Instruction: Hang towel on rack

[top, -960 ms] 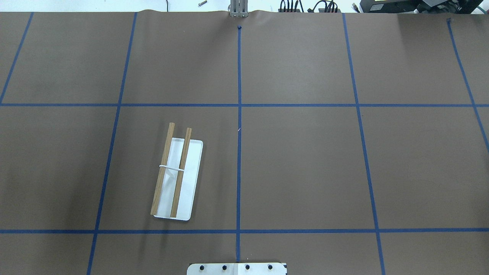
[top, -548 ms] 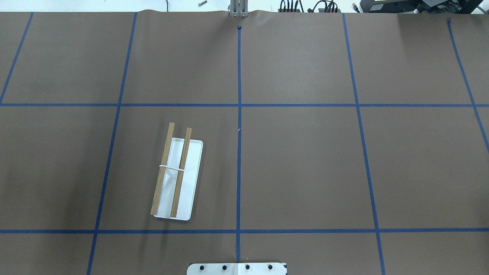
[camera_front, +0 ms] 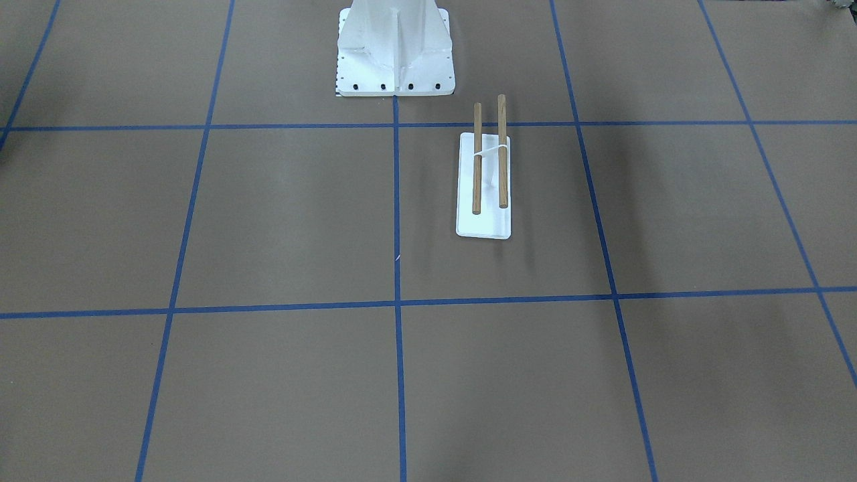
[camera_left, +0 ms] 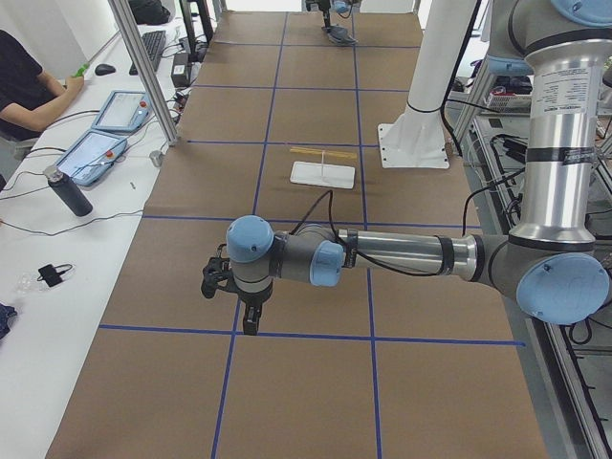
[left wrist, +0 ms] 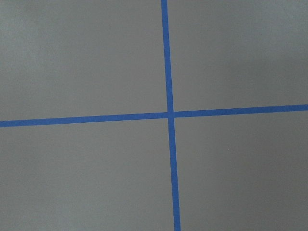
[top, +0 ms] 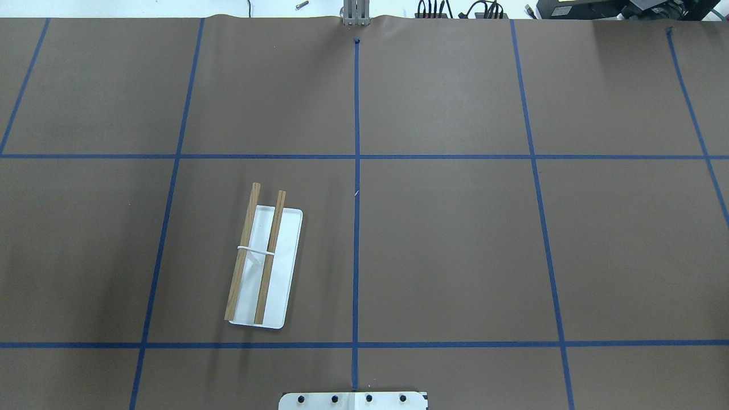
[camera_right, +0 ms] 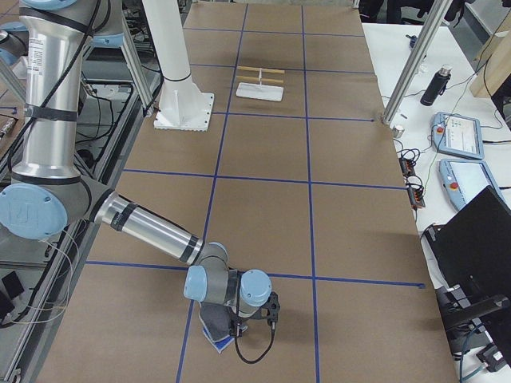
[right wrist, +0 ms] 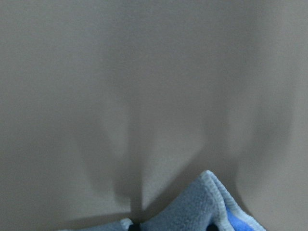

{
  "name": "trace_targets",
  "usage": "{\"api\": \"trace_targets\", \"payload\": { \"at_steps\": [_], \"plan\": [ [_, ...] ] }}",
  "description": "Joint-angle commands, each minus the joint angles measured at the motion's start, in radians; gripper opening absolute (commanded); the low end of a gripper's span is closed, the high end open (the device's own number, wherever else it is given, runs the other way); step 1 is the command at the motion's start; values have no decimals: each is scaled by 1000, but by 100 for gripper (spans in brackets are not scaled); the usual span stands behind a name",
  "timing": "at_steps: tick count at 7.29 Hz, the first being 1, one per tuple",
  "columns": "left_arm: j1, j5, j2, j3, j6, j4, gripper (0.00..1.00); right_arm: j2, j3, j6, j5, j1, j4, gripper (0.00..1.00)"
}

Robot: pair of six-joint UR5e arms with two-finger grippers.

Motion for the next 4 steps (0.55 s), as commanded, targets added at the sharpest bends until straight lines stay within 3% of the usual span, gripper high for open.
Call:
{"api": "trace_targets", "payload": {
  "at_steps": [1, 2, 4],
  "plan": [
    [0, 0, -1, 3, 0, -1, 99, 2, 10, 0, 51, 6, 1, 0],
    [0, -2, -3, 4, 0, -1, 99, -1, 54, 2, 54, 46, 1, 0],
    [0, -2, -4, 6, 0, -1, 99, 16, 171, 0, 164, 118, 1, 0]
  ]
}}
